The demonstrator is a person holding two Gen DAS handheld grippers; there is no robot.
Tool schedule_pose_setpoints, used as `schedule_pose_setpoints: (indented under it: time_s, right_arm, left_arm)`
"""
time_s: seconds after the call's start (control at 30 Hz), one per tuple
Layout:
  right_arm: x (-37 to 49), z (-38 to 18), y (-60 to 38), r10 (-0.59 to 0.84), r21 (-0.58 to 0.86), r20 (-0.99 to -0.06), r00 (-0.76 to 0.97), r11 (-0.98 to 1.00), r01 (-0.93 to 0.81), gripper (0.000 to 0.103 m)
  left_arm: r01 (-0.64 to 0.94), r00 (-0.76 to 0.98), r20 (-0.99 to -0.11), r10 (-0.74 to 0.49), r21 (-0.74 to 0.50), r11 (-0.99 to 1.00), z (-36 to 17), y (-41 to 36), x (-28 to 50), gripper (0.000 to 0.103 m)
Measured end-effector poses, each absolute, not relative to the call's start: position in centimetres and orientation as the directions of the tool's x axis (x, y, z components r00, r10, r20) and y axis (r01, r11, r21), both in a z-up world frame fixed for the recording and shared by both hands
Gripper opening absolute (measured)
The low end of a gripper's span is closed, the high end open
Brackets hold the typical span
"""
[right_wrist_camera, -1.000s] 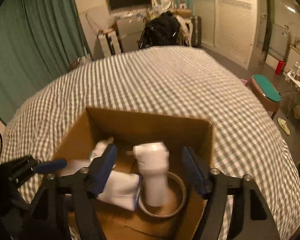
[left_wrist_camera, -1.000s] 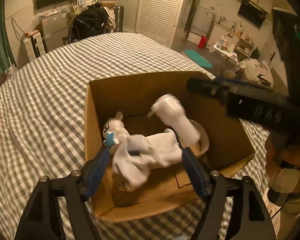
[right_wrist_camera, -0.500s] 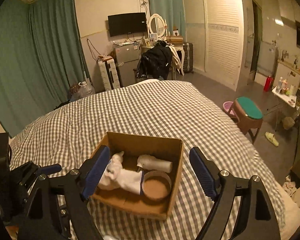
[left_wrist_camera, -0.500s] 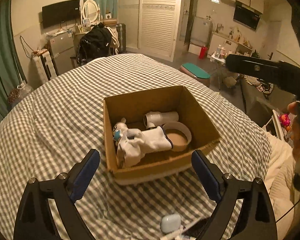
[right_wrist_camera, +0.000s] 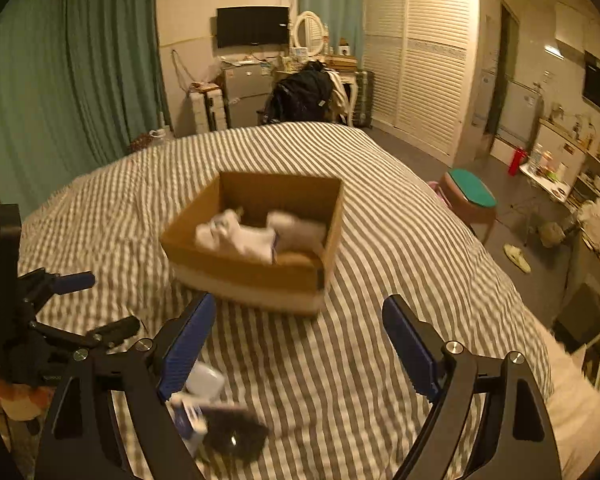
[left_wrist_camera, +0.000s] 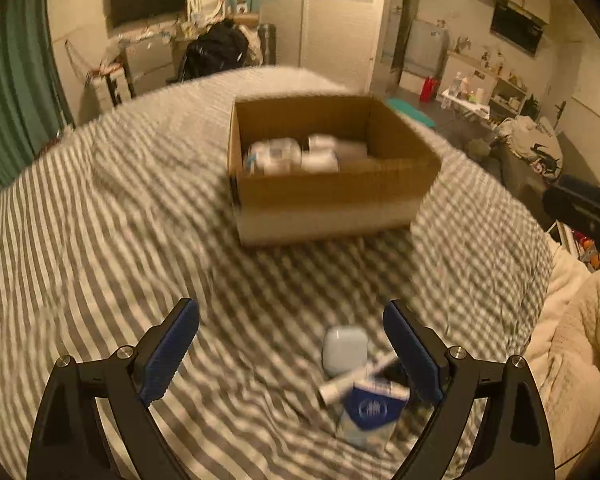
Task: Organize objects
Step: 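Move both grippers back to the tissue pack and black cup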
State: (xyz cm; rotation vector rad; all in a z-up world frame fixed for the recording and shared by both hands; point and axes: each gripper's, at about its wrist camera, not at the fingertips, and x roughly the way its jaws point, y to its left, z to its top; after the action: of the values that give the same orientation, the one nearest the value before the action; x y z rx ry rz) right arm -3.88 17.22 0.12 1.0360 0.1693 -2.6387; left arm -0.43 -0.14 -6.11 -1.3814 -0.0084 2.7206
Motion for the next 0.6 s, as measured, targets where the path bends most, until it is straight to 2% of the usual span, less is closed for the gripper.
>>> schedule_pose_setpoints:
  time_s: [0.23,0.47,0.6]
  right_arm:
    - [-1.1,-6.5,18.6,-0.239,0.036,-0.76,-0.604,-0.944,0.328,0.086]
    - [-1.0,-11.3,19.1,-0.235,0.06,-0.815,-0.53,-0.943,0.326,0.086]
    - [-1.3,-13.0,18.8,-0.227,0.063,-0.832,-0.507,-0.945,0.32,0.086]
  left_arm:
    - [-0.052,-0.534,-0.842,0.075,-0.055,-0.997,-11.0,1.2,2.6,0.096]
    - [-0.136,-0.483,-0.866,0.128,-0.071,-0.988,-12.7,2.6,4.0,0.096]
    - [-0.208,-0.424,-0.898,0.116,-0.029,-0.978,-14.2,4.7,3.9,0.096]
